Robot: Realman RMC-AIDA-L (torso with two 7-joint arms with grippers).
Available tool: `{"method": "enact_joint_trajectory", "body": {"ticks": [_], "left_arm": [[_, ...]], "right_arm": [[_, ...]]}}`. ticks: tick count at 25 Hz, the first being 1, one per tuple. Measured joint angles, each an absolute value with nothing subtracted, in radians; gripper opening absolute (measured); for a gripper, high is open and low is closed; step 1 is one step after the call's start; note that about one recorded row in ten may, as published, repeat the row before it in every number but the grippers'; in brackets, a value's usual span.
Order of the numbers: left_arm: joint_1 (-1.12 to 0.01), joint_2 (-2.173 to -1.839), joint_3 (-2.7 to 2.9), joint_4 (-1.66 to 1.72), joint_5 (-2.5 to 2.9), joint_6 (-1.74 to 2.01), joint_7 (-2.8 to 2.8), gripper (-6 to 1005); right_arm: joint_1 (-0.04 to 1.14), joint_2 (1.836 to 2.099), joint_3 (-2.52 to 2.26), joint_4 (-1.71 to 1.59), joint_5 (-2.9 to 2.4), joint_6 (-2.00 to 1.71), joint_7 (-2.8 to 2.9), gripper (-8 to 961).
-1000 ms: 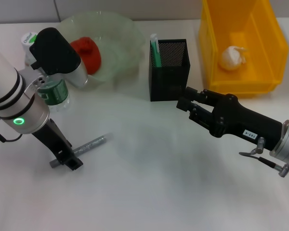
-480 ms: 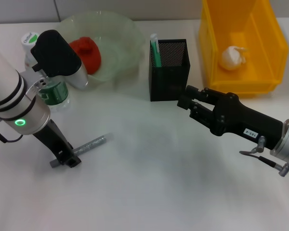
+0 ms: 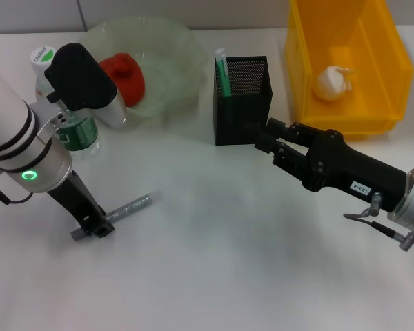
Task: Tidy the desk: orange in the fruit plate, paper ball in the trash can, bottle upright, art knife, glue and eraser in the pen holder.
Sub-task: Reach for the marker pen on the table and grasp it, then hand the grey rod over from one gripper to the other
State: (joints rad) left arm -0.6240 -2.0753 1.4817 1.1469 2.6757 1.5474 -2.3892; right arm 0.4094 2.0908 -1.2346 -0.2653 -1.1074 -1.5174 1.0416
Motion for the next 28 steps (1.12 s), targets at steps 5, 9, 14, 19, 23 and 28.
{"method": "enact_joint_trajectory", "body": {"ticks": [5, 9, 14, 19, 23, 28], "left_arm": [[-0.623, -2.075, 1.483, 1.146, 2.682, 1.546, -2.388, 314], [-0.627, -2.075, 1.486, 1.135, 2.688, 1.543, -2.388, 291], [-0.627, -2.075, 1.489, 1.135, 2.690, 1.542, -2.388, 245], [-0.627, -2.075, 1.497, 1.134, 2.690, 1.541, -2.388, 216], [-0.619, -2.076, 1.501, 1.155, 2.690, 1.543, -2.389, 193], [-0.591, -2.075, 1.503, 1.253, 2.679, 1.533, -2.376, 193]], "right_arm": [[0.410, 2.091, -1.235, -0.265, -1.107, -1.517, 1.042, 367], [0.410, 2.091, -1.235, -0.265, -1.106, -1.517, 1.042, 367], [0.410, 2.091, -1.235, -0.265, -1.106, -1.517, 1.042, 366], [0.410, 2.091, -1.235, -0.265, -1.106, -1.517, 1.042, 366], [0.410, 2.089, -1.235, -0.265, -1.106, -1.517, 1.043, 366], [0.410, 2.082, -1.235, -0.266, -1.107, -1.518, 1.115, 367]]}}
